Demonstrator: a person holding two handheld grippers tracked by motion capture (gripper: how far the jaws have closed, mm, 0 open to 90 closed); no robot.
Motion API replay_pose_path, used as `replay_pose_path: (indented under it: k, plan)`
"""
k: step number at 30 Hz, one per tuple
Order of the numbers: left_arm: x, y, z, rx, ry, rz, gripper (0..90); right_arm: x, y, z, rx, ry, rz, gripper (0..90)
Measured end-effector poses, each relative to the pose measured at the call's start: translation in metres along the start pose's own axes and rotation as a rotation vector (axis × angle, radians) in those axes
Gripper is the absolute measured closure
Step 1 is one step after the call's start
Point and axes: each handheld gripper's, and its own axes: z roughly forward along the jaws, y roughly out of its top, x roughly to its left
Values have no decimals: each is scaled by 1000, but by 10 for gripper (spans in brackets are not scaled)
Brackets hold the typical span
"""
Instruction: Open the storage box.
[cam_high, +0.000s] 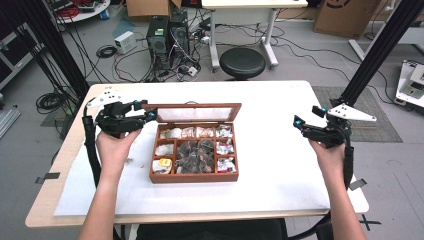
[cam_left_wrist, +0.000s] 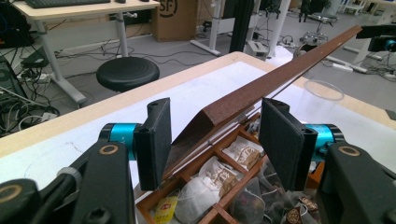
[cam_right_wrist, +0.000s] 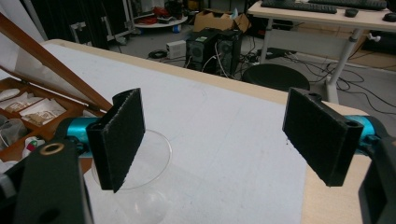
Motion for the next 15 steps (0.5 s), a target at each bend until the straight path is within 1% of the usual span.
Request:
replay_pose_path:
  k: [3,5,9,11,15]
  plan:
    - [3,2,2,-8,-6,-13,444,0,0,0,0,-1,1,214]
    - [5,3,3,-8,-10,-14,445,-1,0,0,-1,1,0,214]
    - [7,5,4,-11,-2,-17,445,-1,0,0,-1,-1,0,214]
    - [8,5,4,-21,0,-17,450,-1,0,0,1,-1,2,214]
    - [11,5,4,-28,-1,-23,451,0,0,0,-1,-1,-1,214]
